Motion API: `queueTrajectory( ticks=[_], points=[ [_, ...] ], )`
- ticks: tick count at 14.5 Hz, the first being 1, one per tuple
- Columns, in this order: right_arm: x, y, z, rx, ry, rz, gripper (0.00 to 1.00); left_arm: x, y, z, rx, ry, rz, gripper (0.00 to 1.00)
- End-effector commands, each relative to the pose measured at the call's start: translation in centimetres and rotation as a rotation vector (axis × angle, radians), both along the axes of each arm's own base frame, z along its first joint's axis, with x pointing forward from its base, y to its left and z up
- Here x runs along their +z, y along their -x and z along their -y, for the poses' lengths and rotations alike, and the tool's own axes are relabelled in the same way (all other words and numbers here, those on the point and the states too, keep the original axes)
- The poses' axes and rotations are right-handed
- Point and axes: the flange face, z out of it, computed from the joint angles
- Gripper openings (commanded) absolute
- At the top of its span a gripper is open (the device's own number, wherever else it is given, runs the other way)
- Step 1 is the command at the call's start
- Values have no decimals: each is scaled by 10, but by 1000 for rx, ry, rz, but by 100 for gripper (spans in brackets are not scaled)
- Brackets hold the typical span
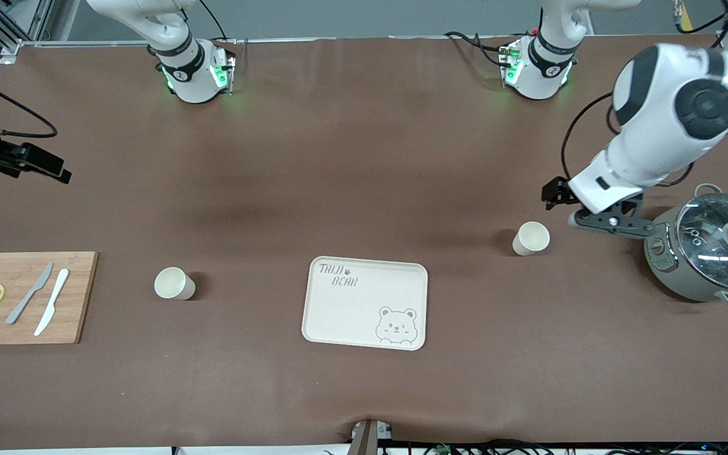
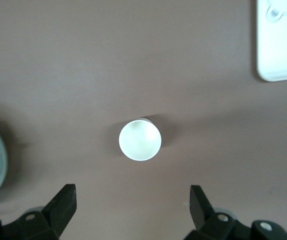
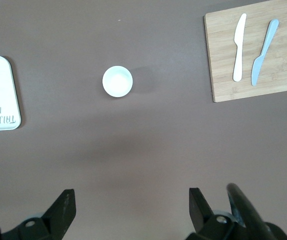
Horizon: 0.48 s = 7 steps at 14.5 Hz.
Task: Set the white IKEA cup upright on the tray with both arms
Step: 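Lower the left gripper over the white cup while the right gripper reaches the other cup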
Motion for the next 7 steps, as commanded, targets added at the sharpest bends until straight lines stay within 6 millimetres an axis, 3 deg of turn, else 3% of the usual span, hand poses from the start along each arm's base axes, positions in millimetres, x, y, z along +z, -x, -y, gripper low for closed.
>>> queueTrajectory(
  ticks=[1,3,4,7],
  points=[
    [-2,-1,-1,-7,8,-5,100,-41,32,-10,-36,13,37,100],
    [-4,-2,-7,2,9,-10,100,-73,39,-16,-56,19,65,100],
    [-6,-3,-7,2,9,-11,100,-88,39,-31,-41,21,70,100],
    [-12,-6,-10,8,11,-20,100,-114,34,-57,-53,22,73,100]
  ],
)
